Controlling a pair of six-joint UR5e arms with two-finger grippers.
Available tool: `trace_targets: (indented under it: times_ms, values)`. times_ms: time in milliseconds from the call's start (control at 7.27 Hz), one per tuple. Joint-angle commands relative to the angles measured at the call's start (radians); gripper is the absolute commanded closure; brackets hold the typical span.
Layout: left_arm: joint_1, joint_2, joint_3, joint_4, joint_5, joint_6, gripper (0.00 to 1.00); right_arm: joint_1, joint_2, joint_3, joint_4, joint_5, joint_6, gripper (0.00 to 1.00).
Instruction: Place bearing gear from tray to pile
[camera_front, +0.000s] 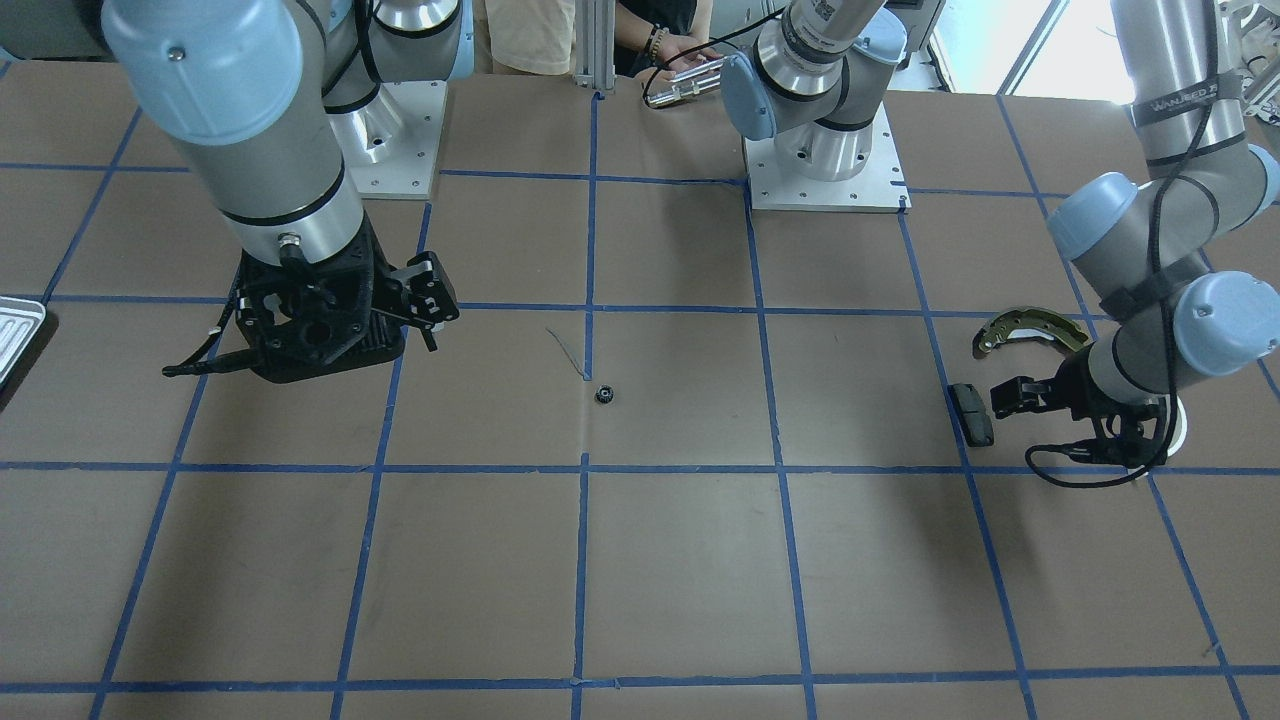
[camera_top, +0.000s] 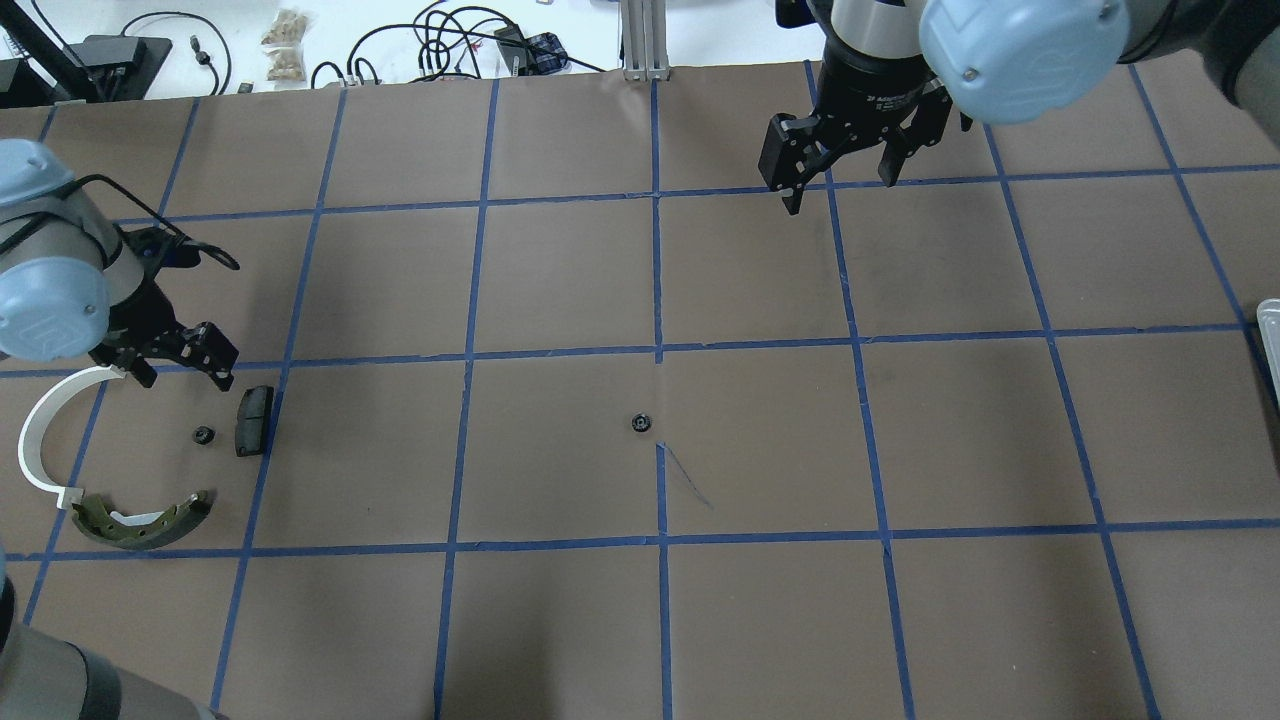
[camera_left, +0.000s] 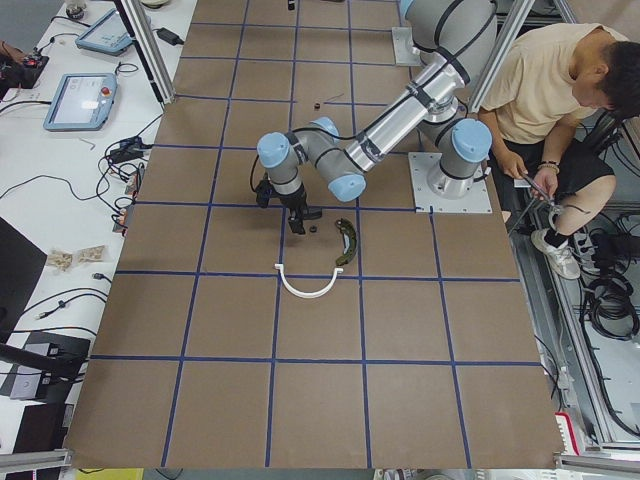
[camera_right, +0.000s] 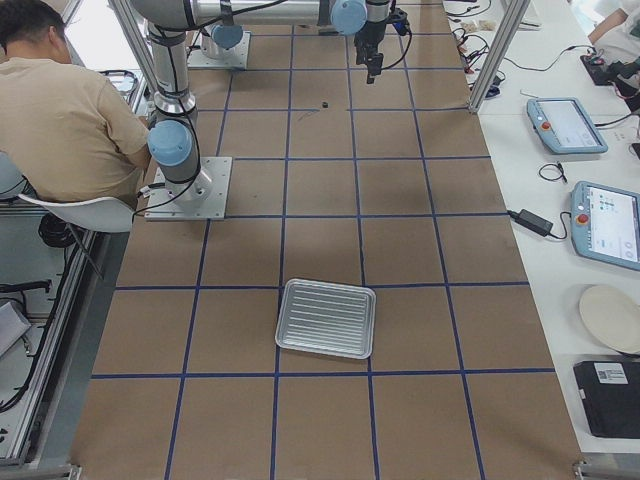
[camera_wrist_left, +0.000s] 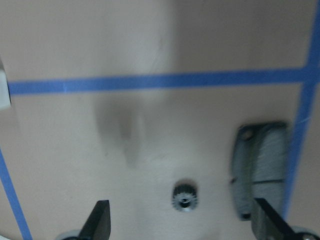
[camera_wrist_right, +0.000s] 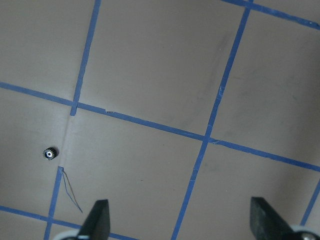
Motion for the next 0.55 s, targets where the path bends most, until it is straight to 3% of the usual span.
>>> trace_targets:
  times_ms: [0,412]
  values:
    - [-0.214,0.045,0.073,-0.085,-0.095,-0.225,0.0,-0.042,-0.067,-0.013,0.059,-0.004,0.008,0.0]
    - [-0.539,0.048,0.072,-0.054,-0.136,-0.5,0.0,-0.039,-0.121,0.025,0.073,-0.053,-0.012,0.0]
